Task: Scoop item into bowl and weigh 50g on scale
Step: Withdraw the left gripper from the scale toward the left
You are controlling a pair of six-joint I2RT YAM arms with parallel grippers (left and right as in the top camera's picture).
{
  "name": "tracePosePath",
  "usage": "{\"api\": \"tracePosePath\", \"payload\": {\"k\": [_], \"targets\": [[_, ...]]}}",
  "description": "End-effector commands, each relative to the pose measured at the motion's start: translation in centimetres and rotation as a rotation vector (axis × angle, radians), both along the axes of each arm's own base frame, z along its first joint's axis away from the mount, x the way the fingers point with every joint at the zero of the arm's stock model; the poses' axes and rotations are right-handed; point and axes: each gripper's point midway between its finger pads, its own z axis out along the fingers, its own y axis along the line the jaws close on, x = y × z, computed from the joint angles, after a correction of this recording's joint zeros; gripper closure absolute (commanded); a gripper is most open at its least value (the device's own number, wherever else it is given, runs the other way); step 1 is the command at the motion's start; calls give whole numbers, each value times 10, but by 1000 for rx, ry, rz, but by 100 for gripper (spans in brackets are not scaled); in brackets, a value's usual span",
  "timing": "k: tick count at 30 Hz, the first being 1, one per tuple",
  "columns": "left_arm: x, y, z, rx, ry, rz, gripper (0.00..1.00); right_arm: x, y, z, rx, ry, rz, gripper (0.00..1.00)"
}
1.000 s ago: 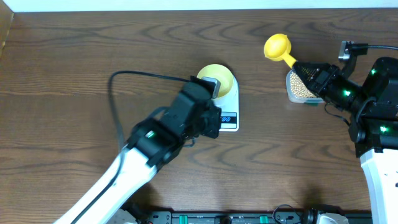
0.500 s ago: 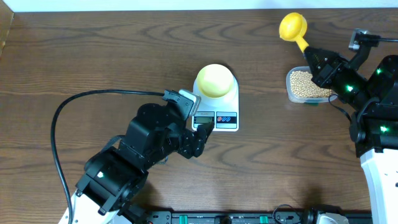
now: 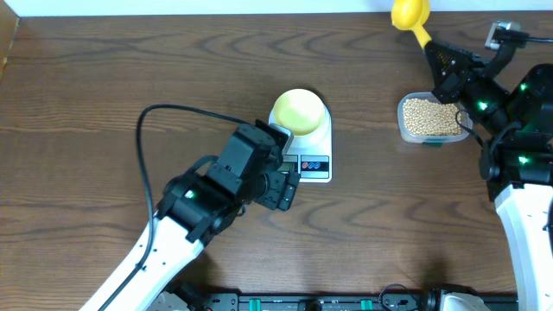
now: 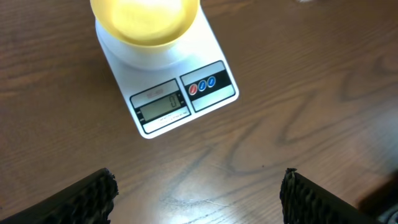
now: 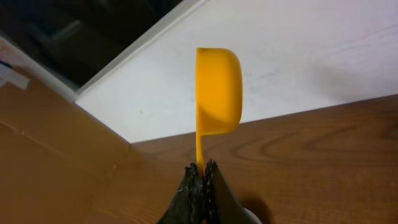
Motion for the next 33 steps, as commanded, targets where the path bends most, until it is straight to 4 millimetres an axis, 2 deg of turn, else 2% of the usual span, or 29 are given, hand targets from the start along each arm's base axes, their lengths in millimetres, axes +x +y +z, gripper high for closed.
{"api": "tracePosePath", "payload": {"k": [1, 5, 6, 7, 8, 10, 12, 14, 17, 19, 27, 30, 33], "targets": [[20, 11, -1, 67, -57, 72, 13, 0, 25, -2, -96, -60, 83, 99], [42, 25, 17, -17, -112, 219, 12, -3, 55, -10, -153, -86, 165, 99], [50, 45, 25, -45, -124, 331, 12, -3, 62, -12, -157, -83, 177, 99], [53, 55, 28, -54, -129, 378, 12, -3, 62, -13, -158, -82, 177, 99], [58, 77, 37, -78, -143, 461, 12, -3, 62, -13, -172, -93, 179, 99], [60, 105, 46, -84, -171, 540, 11, -2, 59, -13, -191, -104, 171, 99], [57, 127, 51, -81, -183, 599, 5, 0, 53, -13, -192, -102, 154, 99], [50, 139, 46, -57, -151, 632, 2, 3, 45, -13, -194, -100, 133, 99], [38, 144, 29, -8, -73, 639, 2, 11, 24, -18, -210, -74, 48, 99], [32, 146, 22, 16, -34, 639, 2, 16, 3, -25, -221, -38, -28, 99], [32, 146, 20, 20, -27, 639, 2, 22, -63, -48, -243, 83, -238, 99], [32, 146, 20, 20, -27, 639, 2, 20, -82, -52, -240, 109, -280, 99], [32, 146, 20, 20, -27, 639, 2, 20, -85, -52, -202, 126, -297, 99]]}}
